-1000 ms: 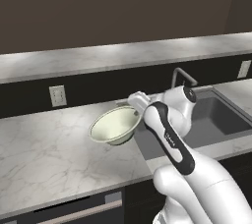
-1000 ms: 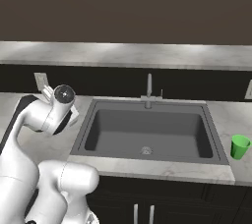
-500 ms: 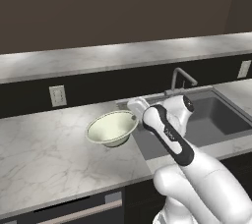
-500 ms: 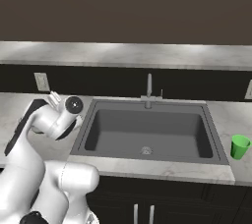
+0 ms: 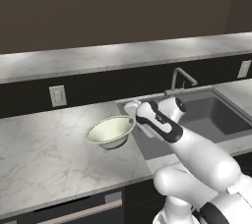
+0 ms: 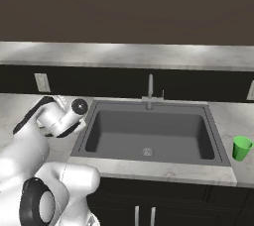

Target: Pick the cup and bowl from the counter and place them on the counter next to the sink.

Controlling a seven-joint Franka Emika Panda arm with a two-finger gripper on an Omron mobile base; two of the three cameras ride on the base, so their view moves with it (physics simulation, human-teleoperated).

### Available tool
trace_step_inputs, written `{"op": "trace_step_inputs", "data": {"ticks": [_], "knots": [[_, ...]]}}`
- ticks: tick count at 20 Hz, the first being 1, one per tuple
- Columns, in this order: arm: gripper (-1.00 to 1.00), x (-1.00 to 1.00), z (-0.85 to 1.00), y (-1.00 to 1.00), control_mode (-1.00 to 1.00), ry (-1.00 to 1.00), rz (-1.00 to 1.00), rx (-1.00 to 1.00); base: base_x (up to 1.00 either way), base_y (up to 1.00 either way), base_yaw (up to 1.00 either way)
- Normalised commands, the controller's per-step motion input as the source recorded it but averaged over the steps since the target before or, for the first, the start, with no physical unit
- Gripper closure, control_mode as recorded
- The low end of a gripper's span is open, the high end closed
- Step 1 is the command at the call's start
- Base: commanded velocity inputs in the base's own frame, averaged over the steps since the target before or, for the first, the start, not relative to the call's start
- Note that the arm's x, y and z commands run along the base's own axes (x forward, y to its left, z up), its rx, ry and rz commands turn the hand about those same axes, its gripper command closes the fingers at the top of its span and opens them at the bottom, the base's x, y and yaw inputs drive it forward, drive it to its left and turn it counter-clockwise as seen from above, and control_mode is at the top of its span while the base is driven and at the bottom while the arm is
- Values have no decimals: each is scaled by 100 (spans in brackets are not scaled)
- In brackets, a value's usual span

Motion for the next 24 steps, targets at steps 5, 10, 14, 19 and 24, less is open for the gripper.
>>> {"op": "trace_step_inputs", "data": {"ticks": [5, 10, 14, 19, 24], "knots": [[100, 12, -13, 0, -100, 0, 0, 0, 0, 0, 0], [100, 0, -24, 0, -100, 0, 0, 0, 0, 0, 0], [100, 0, -36, 0, -100, 0, 0, 0, 0, 0, 0], [100, 17, -38, 0, -100, 0, 0, 0, 0, 0, 0], [100, 23, -37, 0, -100, -2, 0, 0, 0, 0, 0]]}}
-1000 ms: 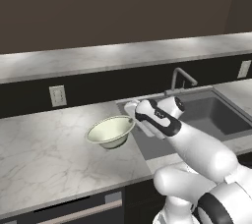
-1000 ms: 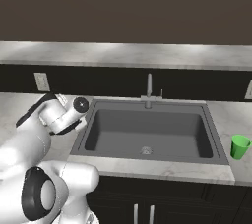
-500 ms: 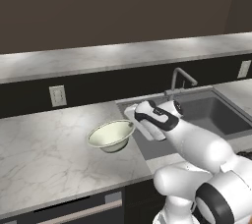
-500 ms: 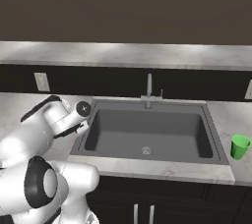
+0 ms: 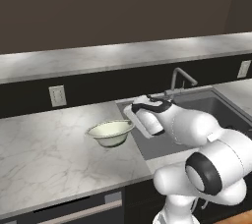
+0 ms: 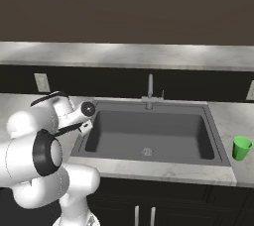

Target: Pick the cup and bowl from the counter and place them on the counter next to the sink.

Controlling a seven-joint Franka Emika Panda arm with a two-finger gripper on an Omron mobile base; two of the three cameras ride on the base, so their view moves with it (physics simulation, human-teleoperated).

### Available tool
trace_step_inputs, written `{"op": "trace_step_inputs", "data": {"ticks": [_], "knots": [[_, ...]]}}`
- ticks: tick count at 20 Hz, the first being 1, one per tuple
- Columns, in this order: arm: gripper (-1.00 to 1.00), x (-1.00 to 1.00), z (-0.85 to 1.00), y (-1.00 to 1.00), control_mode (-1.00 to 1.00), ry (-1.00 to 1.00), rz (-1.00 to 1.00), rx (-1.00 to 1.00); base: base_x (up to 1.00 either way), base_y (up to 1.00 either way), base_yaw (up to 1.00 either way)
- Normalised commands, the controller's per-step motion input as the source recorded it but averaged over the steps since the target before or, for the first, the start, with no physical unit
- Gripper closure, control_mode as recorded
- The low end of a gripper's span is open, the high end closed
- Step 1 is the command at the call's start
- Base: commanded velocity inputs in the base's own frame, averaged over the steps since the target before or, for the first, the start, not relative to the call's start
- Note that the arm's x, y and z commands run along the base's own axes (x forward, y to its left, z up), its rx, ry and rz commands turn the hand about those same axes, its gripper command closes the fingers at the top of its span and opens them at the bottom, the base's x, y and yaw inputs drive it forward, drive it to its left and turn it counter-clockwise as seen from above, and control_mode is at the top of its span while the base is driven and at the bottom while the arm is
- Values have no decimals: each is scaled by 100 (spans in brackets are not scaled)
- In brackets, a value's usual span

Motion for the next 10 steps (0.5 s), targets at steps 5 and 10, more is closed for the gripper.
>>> {"op": "trace_step_inputs", "data": {"ticks": [5, 10], "knots": [[100, 1, -39, 0, -100, 0, 0, 0, 0, 0, 0], [100, -6, -52, 0, -100, -7, 0, 0, 0, 0, 0]]}}
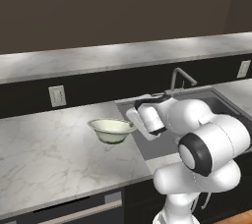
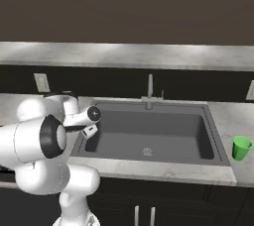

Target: Pick the cup and bowl from the counter and place them on the counter next to the sink.

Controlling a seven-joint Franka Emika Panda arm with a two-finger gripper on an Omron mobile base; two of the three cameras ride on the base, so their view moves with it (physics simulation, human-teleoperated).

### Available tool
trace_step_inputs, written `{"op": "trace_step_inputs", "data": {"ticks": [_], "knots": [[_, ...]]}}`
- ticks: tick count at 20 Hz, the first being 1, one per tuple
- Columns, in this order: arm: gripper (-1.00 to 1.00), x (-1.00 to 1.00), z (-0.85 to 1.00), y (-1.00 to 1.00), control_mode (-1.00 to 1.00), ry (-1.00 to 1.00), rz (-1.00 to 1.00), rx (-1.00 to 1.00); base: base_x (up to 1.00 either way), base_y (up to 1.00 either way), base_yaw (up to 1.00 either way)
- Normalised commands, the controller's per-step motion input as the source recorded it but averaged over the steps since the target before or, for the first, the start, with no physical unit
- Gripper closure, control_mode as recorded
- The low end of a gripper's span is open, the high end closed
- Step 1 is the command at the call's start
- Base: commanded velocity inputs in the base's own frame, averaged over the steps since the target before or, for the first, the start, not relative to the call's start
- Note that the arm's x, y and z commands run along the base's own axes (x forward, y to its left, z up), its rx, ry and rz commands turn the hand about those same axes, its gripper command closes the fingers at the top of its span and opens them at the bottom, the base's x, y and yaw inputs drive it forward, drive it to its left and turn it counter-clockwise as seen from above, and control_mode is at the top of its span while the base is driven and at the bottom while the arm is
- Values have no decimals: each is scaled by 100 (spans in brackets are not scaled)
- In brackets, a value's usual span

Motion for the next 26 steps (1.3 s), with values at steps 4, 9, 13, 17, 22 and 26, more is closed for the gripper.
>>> {"op": "trace_step_inputs", "data": {"ticks": [4, 9, 13, 17, 22, 26], "knots": [[100, -29, -40, 4, -100, -11, 1, 0, 0, 0, 0], [-100, -8, 0, 9, -100, 0, 2, 0, 0, 0, 0], [-100, 0, 0, 1, -100, 0, 1, 0, 0, 0, 0], [-100, 0, 1, 0, -100, 0, 0, 0, 0, 0, 0], [-100, 0, 35, -3, -100, 0, 0, 0, 0, 0, 0], [-100, 0, 64, -14, -100, 0, 0, 0, 0, 0, 0]]}}
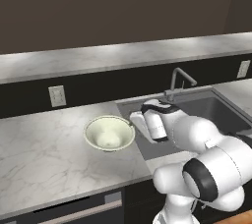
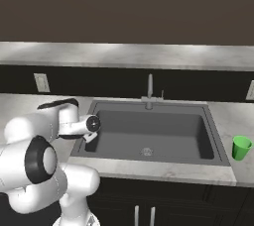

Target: Pick the cup and bowl from the counter and place them on the counter next to the sink.

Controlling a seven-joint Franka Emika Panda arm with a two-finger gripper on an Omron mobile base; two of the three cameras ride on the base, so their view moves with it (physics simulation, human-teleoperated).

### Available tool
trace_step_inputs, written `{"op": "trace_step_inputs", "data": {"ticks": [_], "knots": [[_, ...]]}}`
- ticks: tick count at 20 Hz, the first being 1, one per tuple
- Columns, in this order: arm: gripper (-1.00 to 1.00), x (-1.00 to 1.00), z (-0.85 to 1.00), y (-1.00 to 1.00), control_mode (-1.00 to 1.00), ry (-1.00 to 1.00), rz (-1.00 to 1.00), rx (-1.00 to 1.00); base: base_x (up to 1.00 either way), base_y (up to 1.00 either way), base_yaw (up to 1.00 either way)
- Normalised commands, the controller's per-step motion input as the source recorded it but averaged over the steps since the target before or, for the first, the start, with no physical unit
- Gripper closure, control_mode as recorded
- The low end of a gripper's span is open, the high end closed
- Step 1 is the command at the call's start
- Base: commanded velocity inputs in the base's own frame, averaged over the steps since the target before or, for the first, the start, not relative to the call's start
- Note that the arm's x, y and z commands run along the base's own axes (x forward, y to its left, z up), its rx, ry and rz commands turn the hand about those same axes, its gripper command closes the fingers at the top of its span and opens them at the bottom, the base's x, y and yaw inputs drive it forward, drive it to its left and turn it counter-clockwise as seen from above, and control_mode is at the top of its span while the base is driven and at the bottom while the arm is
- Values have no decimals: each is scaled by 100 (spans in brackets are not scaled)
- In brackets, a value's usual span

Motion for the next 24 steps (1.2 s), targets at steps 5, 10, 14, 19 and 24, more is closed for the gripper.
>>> {"op": "trace_step_inputs", "data": {"ticks": [5, 10, 14, 19, 24], "knots": [[-100, -1, 63, -24, -100, 2, 0, 0, 0, 0, 0], [-100, -32, 59, -24, -100, 4, 0, 0, 0, 0, 0], [-100, -60, 56, -24, -100, 1, 0, -1, 0, 0, 0], [-100, -73, 50, -35, -100, 0, 0, -7, 0, 0, 0], [-100, -65, 33, -44, -100, 0, 0, -13, 0, 0, 0]]}}
